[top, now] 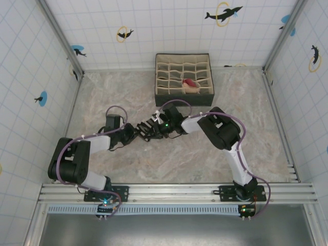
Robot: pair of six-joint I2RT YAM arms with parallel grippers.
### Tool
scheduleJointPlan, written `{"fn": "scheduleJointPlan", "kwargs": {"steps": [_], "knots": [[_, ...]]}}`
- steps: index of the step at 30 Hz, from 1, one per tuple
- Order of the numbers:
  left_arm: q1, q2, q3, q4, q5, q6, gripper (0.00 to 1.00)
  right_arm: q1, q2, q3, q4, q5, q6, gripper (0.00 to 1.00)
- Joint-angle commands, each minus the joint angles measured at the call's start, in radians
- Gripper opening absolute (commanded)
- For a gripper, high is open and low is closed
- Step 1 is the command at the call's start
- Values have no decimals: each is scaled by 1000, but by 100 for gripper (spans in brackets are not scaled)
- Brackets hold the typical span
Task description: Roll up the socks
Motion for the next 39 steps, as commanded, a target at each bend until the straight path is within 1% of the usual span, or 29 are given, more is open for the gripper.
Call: {"fn": "scheduleJointPlan", "kwargs": {"steps": [1,4,8,11,12,16,18,20,21,23,25,26,29,30,32,33,34,35,39], "knots": [[-9,23,-13,-50,-64,-20,0,-4,49,-47,-62,43,33,10],[-9,24,18,-129,-66,3,0,-6,2,-46,-86,75,-4,25],[-9,11,66,-254,-74,47,0,5,-67,-5,-223,161,-138,35],[-9,0,107,-351,-93,84,0,22,-139,9,-323,269,-234,42],[-10,-4,119,-377,-98,92,0,28,-164,-1,-327,307,-252,44],[-9,-19,164,-473,-120,126,0,68,-258,-29,-359,455,-354,47],[-10,-21,179,-511,-130,141,0,109,-303,-36,-391,595,-442,48],[-9,-16,190,-539,-126,153,0,152,-338,-48,-406,702,-513,52],[-9,-14,193,-549,-122,157,0,172,-353,-56,-404,743,-543,52],[-9,-11,195,-568,-114,164,0,226,-382,-78,-396,873,-619,53],[-7,-11,199,-583,-109,170,0,283,-399,-98,-379,1001,-692,56],[-7,-10,201,-588,-104,173,0,313,-405,-108,-369,1062,-734,58],[-5,-1,212,-603,-89,184,0,402,-397,-124,-336,1234,-848,59],[-5,2,219,-610,-87,190,0,435,-388,-127,-322,1302,-887,62],[-5,8,231,-623,-85,199,0,489,-359,-128,-293,1421,-963,63],[-4,10,234,-628,-82,203,0,507,-342,-122,-294,1462,-993,63],[-3,10,236,-631,-81,208,0,525,-326,-118,-253,1498,-1019,63],[-4,13,239,-635,-79,211,0,537,-313,-115,-238,1526,-1044,65],[1,15,238,-639,-68,220,0,583,-242,-96,-177,1637,-1163,65]]}}
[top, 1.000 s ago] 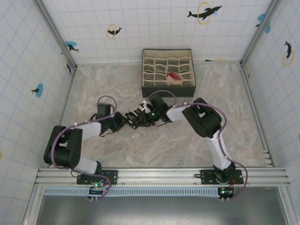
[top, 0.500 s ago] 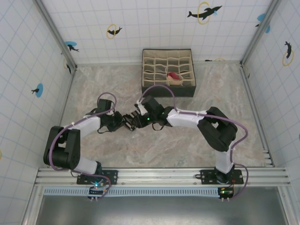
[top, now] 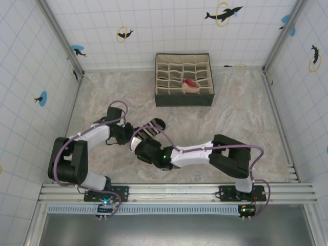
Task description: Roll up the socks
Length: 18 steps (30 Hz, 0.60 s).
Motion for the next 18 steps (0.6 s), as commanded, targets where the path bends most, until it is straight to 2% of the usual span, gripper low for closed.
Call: {"fn": "scheduleJointPlan", "kwargs": {"steps": [1,4,10,14,18], "knots": [[6,19,7,-78,3,35,0,28,79,27,88,202,-174,65],[8,19,5,-81,5,39,0,44,148,68,108,254,-256,65],[9,17,2,-85,12,46,0,44,206,96,145,267,-292,64],[8,19,-1,-84,19,46,0,32,246,138,131,279,-292,64],[9,16,-2,-85,22,48,0,6,276,169,83,263,-246,59]]}}
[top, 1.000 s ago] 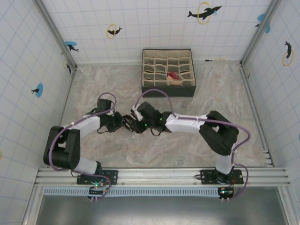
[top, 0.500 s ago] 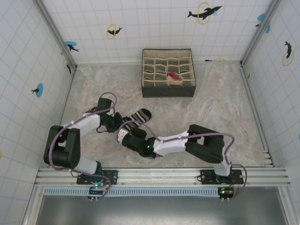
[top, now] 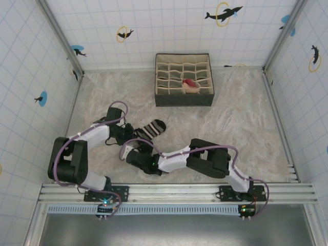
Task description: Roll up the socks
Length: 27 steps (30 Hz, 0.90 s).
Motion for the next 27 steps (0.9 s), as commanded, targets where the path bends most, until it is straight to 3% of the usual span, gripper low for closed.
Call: {"fn": "scheduleJointPlan", "kwargs": {"steps": [1,4,7,9,13,20,27], "knots": [[6,13,-4,-64,1,29,0,-29,42,33,-43,-5,30,56],[6,0,-10,-56,-1,31,0,-46,45,44,-91,-54,75,42],[9,-7,-14,-52,-6,34,0,-72,39,52,-180,-135,152,15],[11,-12,-13,-52,-4,33,7,-91,32,46,-226,-196,200,1],[23,-24,-3,-58,4,34,24,-123,16,26,-288,-278,271,0],[67,-37,24,-92,6,57,62,-183,-30,-23,-334,-466,368,0],[126,-63,32,-123,-32,81,67,-244,-25,-9,-380,-654,449,0]]}}
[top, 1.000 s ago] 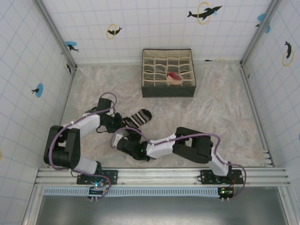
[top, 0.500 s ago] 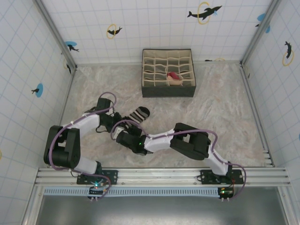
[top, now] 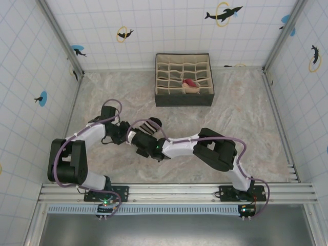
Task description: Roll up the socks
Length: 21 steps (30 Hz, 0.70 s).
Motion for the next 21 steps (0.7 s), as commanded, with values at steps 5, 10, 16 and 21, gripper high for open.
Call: {"fn": "scheduleJointPlan", "kwargs": {"steps": [5,10,16,21], "knots": [[63,-69,0,-92,-20,56,67,-148,59,-8,-241,-313,199,0],[96,-73,0,-101,-13,80,67,-184,62,-7,-241,-408,236,0],[96,-121,-78,50,140,16,65,-260,84,-3,-213,-642,355,0],[85,-159,-144,154,179,-35,65,-329,93,-51,-99,-836,528,0]]}}
